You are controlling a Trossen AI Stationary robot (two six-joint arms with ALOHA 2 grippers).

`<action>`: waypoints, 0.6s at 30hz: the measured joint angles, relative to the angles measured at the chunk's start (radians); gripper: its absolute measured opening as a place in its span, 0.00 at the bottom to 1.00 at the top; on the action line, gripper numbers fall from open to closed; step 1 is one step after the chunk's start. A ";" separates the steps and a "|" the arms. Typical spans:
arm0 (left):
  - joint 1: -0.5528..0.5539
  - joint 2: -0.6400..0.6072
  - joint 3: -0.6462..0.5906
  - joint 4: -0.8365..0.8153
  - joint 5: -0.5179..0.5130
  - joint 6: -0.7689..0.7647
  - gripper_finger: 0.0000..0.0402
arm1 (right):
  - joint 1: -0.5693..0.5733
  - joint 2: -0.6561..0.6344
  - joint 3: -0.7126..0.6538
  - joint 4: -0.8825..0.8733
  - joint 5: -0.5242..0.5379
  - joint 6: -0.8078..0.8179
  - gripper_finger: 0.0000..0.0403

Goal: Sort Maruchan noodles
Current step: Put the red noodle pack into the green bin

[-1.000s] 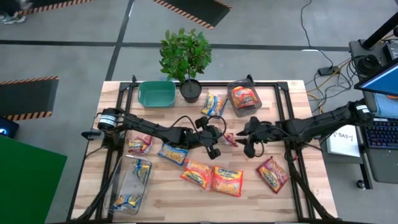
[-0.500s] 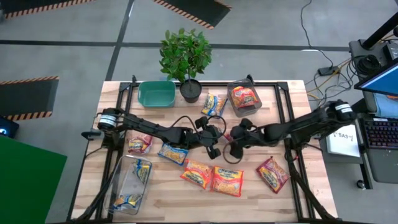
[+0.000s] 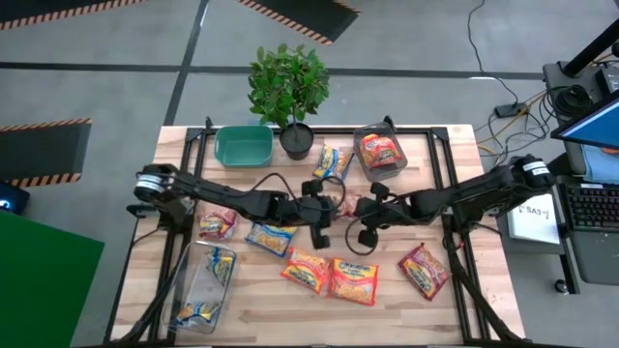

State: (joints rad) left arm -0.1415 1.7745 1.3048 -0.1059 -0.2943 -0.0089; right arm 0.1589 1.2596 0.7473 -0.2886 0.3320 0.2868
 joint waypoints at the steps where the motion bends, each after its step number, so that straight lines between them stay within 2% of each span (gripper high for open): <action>1: -0.001 -0.008 -0.008 0.005 0.065 0.010 0.09 | 0.000 -0.016 0.000 -0.002 -0.003 0.000 0.02; 4: -0.003 -0.013 -0.048 0.039 0.171 0.019 0.18 | -0.005 -0.068 -0.001 0.001 -0.025 0.002 0.02; 9: 0.000 0.036 -0.177 0.242 0.170 -0.007 0.37 | -0.002 -0.140 -0.027 -0.006 -0.039 0.008 0.02; 11: -0.001 0.065 -0.231 0.351 0.129 -0.023 0.44 | -0.002 -0.155 -0.046 -0.021 -0.048 0.060 0.02; 13: -0.002 0.095 -0.264 0.436 0.041 -0.069 0.49 | -0.012 -0.157 -0.059 -0.041 -0.054 0.170 0.02; 16: 0.002 0.134 -0.289 0.446 -0.062 -0.108 0.50 | -0.044 -0.152 -0.094 -0.057 -0.104 0.305 0.02; 18: 0.009 0.166 -0.293 0.469 -0.091 -0.118 0.49 | -0.064 -0.150 -0.129 -0.059 -0.135 0.366 0.03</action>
State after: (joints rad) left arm -0.1330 1.9407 1.0122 0.3631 -0.3857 -0.1271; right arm 0.0946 1.1093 0.6187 -0.3480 0.1974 0.6526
